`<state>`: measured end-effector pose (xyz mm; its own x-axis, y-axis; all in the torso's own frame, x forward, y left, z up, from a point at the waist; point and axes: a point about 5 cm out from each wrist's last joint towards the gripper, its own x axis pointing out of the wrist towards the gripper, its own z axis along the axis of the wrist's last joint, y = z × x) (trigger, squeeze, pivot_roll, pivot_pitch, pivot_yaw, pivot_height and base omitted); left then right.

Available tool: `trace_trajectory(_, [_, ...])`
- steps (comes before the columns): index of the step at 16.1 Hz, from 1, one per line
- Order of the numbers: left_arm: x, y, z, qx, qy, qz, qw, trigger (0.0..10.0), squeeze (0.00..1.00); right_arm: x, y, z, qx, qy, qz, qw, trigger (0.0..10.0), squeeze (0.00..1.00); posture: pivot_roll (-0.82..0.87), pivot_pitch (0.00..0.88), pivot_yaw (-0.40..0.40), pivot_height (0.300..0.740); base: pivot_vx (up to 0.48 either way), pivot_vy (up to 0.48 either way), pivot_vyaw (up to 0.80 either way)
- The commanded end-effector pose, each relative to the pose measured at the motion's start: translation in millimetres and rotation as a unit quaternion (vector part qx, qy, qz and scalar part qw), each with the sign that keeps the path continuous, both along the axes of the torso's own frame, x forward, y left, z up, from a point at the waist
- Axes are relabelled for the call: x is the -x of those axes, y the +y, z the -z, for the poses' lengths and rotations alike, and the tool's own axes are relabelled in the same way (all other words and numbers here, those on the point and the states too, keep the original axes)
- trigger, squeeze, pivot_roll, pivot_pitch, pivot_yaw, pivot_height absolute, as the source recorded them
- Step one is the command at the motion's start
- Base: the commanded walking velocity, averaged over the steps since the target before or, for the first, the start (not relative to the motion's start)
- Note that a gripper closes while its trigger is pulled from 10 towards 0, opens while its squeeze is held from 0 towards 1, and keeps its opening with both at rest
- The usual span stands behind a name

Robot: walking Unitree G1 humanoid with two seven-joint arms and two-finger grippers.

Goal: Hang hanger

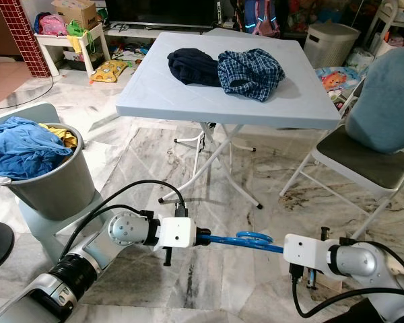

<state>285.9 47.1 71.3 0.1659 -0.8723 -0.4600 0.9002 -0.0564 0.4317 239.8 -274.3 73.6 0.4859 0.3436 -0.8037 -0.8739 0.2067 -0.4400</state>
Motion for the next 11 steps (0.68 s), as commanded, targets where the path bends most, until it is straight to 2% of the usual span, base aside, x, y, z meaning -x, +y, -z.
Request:
trace_trajectory(1, [-2.9,1.2,0.3,0.011,0.008,-0.022,1.000,10.0,1.00,-2.1,-2.1,-5.1,-0.002,-0.009,0.004,1.000,0.0,0.00,0.05,0.000,-0.019,0.740,0.000,0.000,0.00])
trace_trajectory(2, [-3.3,1.4,0.5,0.011,0.005,-0.025,1.000,10.0,1.00,-3.2,-4.0,-5.7,0.005,-0.012,0.007,1.000,0.0,0.00,0.05,0.000,-0.020,0.740,0.000,0.000,0.00])
trace_trajectory(4, [-6.3,1.5,-2.3,0.001,-0.034,-0.028,0.999,10.0,1.00,-3.6,-5.5,-4.6,0.016,-0.012,0.005,1.000,0.0,0.00,0.05,0.000,-0.021,0.740,0.000,0.000,0.00])
trace_trajectory(6, [-8.5,-0.3,-5.2,0.017,-0.042,-0.039,0.998,10.0,1.00,-4.2,-7.2,-2.5,0.027,-0.013,0.012,0.999,0.0,0.00,0.05,0.000,-0.023,0.740,0.000,0.000,0.00])
trace_trajectory(11, [-5.9,-3.0,-16.2,0.062,0.009,-0.024,0.998,10.0,1.00,-9.3,-18.5,0.6,0.077,-0.044,0.043,0.995,0.0,0.00,0.05,0.000,-0.016,0.740,0.000,0.000,0.00])
